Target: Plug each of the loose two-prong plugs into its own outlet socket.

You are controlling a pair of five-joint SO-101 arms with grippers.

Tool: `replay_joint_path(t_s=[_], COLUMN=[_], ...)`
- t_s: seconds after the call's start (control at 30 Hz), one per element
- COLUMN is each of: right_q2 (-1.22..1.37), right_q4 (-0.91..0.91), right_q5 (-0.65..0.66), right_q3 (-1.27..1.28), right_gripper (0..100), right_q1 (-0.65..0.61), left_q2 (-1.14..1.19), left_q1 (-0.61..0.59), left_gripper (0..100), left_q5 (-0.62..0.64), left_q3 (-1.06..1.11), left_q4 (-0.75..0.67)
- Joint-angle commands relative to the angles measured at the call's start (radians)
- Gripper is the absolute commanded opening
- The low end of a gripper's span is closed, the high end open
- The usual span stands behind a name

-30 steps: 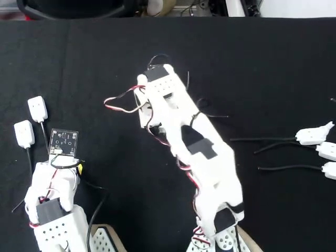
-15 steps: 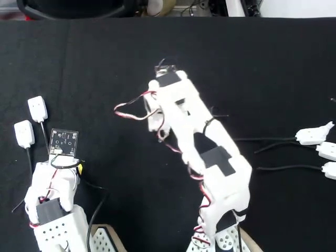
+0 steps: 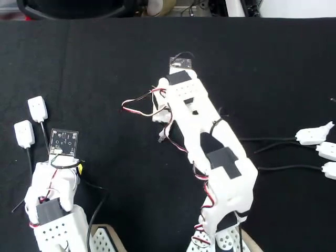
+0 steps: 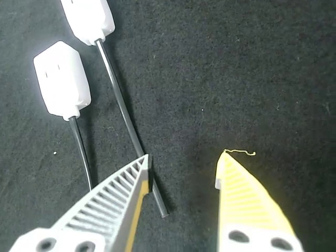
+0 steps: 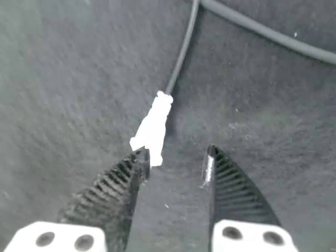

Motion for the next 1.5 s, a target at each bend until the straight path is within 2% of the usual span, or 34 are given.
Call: replay_joint_path(t_s=[0.0,0.27,1.07,1.13,1.27,1.47], right_q2=[-0.059,-0.018,0.051,0.051,0.051,0.051], right_q4=[-0.106,-0.247,-0.238,-0.238,-0.239,-0.238], right_q5=[-0.087,-0.170,-0.160,-0.160,-0.158,-0.155], right_q3=[0.033,0.120,0.090,0.090,0.088,0.088], right_gripper=[17.3,17.3,17.2,15.4,5.7,4.7], right_q1=[-0.014,-0.086,-0.032,-0.031,-0.031,-0.031], left_q2=[-0.009,-0.009,-0.009,-0.009,-0.009,-0.009], left_q1=[-0.008,-0.008,-0.008,-0.008,-0.008,-0.008], left_gripper=[21,21,21,21,21,21], left_q5=[-0.006,-0.006,-0.006,-0.006,-0.006,-0.006], left_q3=[0.018,0.018,0.018,0.018,0.018,0.018], left_q4=[0.006,0.006,0.006,0.006,0.006,0.006])
